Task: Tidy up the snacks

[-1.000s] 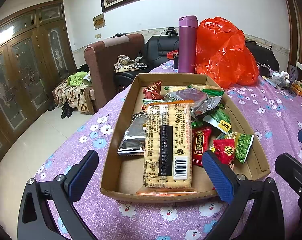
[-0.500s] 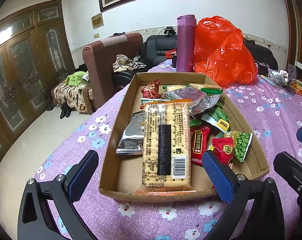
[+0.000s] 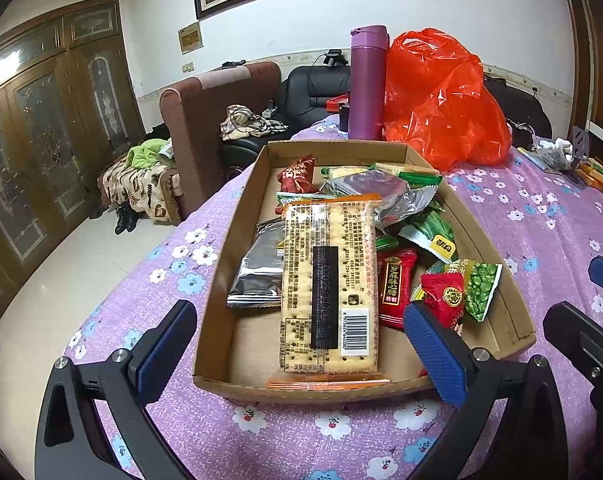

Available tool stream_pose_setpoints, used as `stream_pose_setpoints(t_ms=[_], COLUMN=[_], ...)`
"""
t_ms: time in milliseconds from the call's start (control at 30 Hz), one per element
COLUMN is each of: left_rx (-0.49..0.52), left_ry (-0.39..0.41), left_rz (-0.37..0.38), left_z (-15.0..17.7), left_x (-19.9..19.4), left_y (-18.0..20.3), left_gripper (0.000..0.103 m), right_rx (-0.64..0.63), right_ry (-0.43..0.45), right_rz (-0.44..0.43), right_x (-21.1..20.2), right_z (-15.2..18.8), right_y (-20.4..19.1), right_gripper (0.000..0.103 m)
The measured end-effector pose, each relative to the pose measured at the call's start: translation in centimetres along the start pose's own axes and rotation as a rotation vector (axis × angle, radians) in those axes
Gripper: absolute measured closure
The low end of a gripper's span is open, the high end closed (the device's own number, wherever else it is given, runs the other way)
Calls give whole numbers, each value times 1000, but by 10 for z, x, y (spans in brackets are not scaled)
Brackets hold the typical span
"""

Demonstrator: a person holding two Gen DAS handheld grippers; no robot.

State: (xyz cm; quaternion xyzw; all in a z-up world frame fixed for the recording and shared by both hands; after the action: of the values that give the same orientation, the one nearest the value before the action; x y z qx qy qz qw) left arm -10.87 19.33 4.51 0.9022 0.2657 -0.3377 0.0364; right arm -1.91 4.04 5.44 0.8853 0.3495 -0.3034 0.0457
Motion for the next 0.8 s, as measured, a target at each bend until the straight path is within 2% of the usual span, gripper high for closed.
stream_pose_setpoints(t_ms=[633,800], left_rx=[-13,-46], left_ry=[-14,21], left_rz=[5,-10], left_z=[-1,-3], left_x=[4,-1], left_y=[-3,-10], left_gripper=[0,0], right_rx=[6,22], right_ry=[-3,-8], right_rz=[3,12], right_x=[1,2], right_z=[1,1], right_y=[1,4], right_gripper=[6,6])
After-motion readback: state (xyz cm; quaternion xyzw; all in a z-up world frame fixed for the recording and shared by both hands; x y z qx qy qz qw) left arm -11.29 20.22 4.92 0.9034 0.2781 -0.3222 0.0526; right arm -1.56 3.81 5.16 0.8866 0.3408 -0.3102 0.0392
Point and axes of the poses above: each gripper's, at about its wrist camera, not at the fingertips, and x roughly the way its jaws point, y to its right, z to its underside, the point moved 1 cm from there along x, roughly the way its jaws point, and after that the axes turned 1 degree about x, right-handed, at the moved point
